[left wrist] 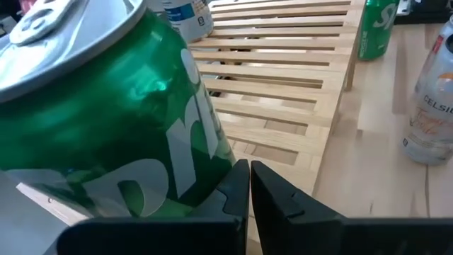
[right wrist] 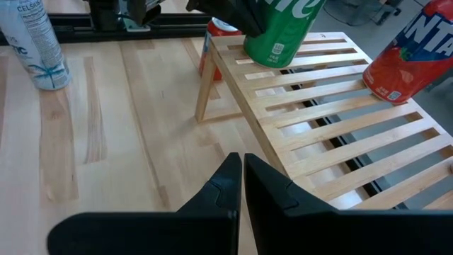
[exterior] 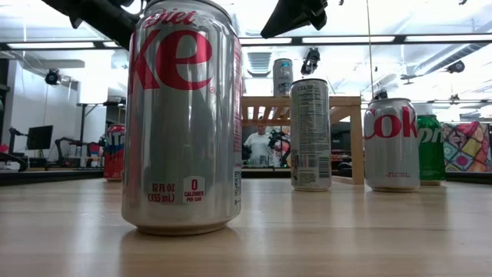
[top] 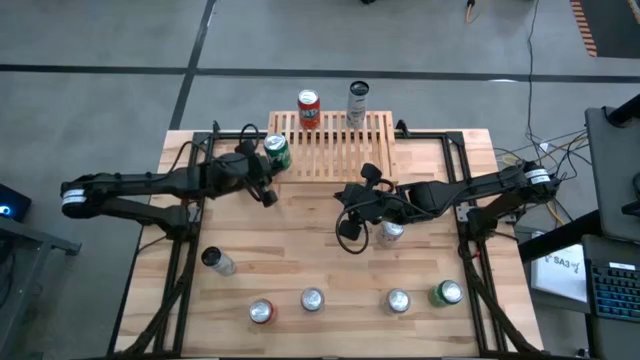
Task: Place canned beverage on shelf
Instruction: Put the middle left green soda can on the shelf
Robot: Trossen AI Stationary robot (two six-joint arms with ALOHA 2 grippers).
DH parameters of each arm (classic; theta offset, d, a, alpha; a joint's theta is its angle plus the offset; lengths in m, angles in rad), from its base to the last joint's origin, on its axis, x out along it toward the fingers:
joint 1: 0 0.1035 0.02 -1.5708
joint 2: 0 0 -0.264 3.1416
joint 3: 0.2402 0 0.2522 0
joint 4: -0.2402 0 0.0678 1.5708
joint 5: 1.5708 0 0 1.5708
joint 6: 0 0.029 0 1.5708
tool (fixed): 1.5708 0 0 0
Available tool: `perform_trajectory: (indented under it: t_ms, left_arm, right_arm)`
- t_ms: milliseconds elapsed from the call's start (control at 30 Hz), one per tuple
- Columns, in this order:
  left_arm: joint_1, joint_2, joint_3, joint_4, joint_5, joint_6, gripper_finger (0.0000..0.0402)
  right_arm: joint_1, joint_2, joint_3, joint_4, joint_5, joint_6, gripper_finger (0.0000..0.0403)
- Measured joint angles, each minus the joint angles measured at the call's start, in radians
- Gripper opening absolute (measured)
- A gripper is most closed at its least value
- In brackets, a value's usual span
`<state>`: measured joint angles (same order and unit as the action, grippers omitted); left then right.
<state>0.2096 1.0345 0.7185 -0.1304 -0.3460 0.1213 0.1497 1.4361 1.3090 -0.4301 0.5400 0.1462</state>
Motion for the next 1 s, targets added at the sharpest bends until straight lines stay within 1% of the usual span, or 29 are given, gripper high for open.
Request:
perform_trajectory:
  t_ms: [100, 233, 333, 667, 1000]
  left_arm:
    - [0.0, -0.02, 0.006, -0.039, 0.046, 0.014, 0.0]
    - [0.0, -0.044, 0.038, -0.181, 0.052, 0.015, 0.0]
    - [0.002, -0.05, 0.052, -0.247, 0.05, 0.027, 0.0]
    - [0.006, -0.034, 0.053, -0.178, 0.048, 0.081, 0.0]
    - [0.048, -0.021, 0.053, -0.132, 0.042, 0.094, 0.0]
  right_arm:
    - [0.0, 0.0, 0.0, 0.0, 0.0, 0.001, 0.0009]
    - [0.0, 0.0, 0.0, -0.001, 0.0, 0.0, 0.0009]
    - [0.0, 0.0, 0.0, -0.001, 0.0, -0.006, 0.0009]
    - [0.0, 0.0, 0.0, 0.0, 0.0, -0.014, 0.0009]
    - [0.0, 0.0, 0.0, 0.0, 0.0, -0.016, 0.0009]
